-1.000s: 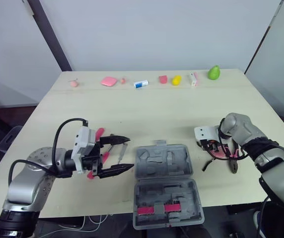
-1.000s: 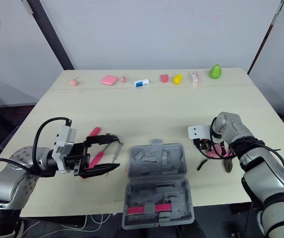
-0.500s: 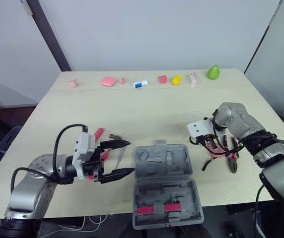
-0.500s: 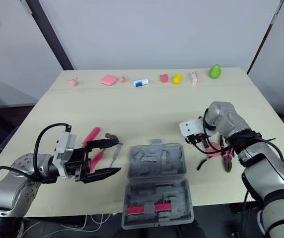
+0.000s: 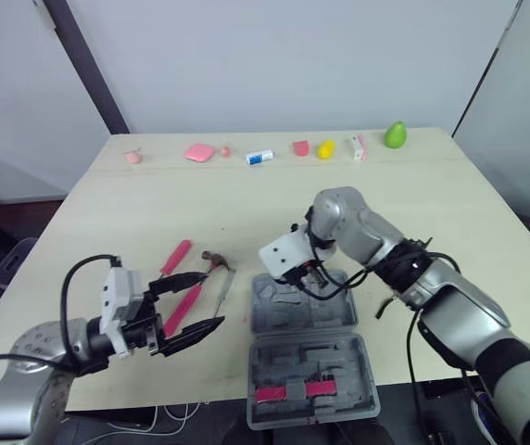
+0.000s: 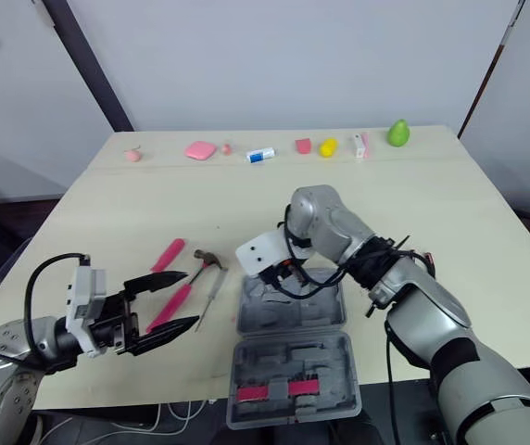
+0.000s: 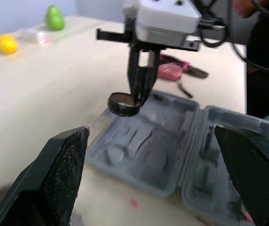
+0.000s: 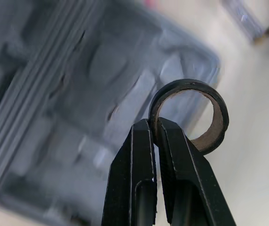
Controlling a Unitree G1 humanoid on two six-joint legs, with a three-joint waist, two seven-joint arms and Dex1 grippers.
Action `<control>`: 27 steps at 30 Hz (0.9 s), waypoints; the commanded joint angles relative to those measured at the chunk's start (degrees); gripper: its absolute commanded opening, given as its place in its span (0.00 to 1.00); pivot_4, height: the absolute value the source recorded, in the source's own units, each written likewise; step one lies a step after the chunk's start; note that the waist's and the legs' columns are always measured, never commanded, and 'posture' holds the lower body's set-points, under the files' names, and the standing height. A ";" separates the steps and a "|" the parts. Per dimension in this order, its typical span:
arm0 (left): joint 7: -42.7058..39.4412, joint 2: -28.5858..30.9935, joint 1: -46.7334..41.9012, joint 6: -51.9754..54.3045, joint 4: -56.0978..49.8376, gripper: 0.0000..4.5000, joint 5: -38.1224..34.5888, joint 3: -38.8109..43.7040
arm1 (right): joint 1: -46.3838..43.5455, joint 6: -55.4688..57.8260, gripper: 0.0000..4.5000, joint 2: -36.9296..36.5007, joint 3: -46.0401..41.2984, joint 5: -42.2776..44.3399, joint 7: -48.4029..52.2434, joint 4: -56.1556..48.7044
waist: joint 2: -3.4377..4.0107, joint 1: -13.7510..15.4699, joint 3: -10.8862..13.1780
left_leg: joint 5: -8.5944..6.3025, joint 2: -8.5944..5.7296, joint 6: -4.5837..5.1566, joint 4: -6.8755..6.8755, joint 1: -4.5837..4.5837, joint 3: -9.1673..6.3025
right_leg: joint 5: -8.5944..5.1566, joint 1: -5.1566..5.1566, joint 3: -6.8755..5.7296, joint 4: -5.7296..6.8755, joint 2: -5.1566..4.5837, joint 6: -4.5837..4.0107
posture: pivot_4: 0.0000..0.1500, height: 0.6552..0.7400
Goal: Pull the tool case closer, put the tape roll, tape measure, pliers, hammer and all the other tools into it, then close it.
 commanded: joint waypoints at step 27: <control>3.24 -2.96 9.21 -4.06 -1.19 1.00 -0.70 8.11 | -5.46 -11.29 0.02 12.24 3.34 -5.28 -12.05 21.25 | 0.03 -0.24 0.02 | 0.28 0.02 -0.48 -0.11 -0.02 -0.45 | 0.07 0.00 -0.44 0.03 0.11 -0.23 | 1.00 1.00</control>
